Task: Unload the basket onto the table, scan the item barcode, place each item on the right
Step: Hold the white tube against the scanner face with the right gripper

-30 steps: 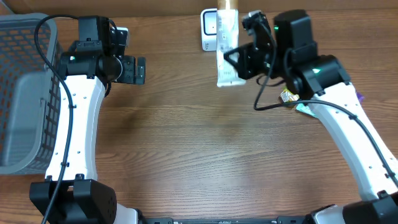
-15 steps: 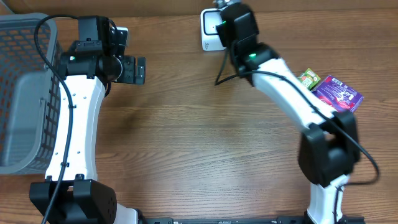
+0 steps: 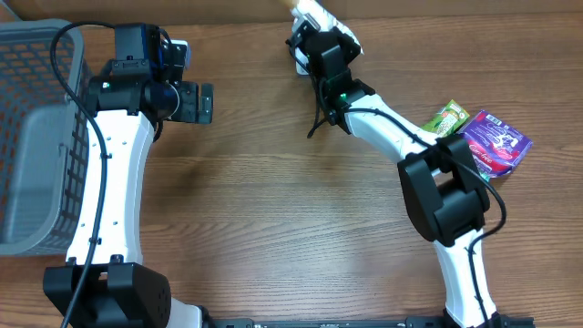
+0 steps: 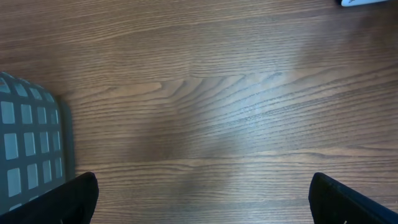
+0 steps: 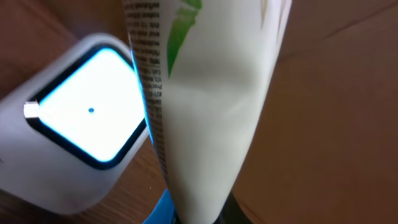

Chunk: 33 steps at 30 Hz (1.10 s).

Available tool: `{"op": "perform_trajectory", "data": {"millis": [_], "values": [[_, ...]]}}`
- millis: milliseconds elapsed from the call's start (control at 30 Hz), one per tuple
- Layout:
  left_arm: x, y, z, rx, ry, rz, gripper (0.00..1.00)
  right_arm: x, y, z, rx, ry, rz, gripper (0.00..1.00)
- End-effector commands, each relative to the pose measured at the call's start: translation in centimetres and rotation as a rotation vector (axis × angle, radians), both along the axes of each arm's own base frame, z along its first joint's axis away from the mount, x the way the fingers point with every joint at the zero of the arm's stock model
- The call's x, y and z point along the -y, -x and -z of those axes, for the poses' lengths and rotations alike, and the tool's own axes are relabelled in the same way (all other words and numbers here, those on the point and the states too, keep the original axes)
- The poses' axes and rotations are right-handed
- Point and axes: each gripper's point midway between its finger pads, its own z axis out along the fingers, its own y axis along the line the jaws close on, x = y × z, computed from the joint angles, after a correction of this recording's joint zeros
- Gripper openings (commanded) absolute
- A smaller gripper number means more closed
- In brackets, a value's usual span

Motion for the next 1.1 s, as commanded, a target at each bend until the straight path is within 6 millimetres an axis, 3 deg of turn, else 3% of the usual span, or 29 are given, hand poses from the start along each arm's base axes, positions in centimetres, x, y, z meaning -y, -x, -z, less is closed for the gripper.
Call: {"op": "perform_trajectory", "data": {"millis": [0, 467, 733, 933, 1067], "values": [[-0.1, 0.1, -1.1, 0.030, 0.008, -0.019, 1.00, 1.6, -1.2, -1.1, 0.033, 0.061, 0.029, 0.04], [-0.1, 0.1, -1.1, 0.030, 0.008, -0.017, 1.00, 2.3, -1.4, -0.6, 0.026, 0.065, 0.045, 0.04], [-0.1, 0.1, -1.1, 0.030, 0.008, -0.017, 1.00, 2.2, -0.4, -1.1, 0.047, 0.107, 0.124, 0.04], [-0.2, 0.1, -1.1, 0.030, 0.008, -0.019, 0.99, 0.9, 1.6, -3.7, 0.061, 0.041, 0.166, 0.04], [-0.2, 0.1, -1.2, 0.030, 0.008, -0.019, 0.99, -0.7, 5.5, -6.4, -0.037, -0.153, 0.143, 0.04]]}}
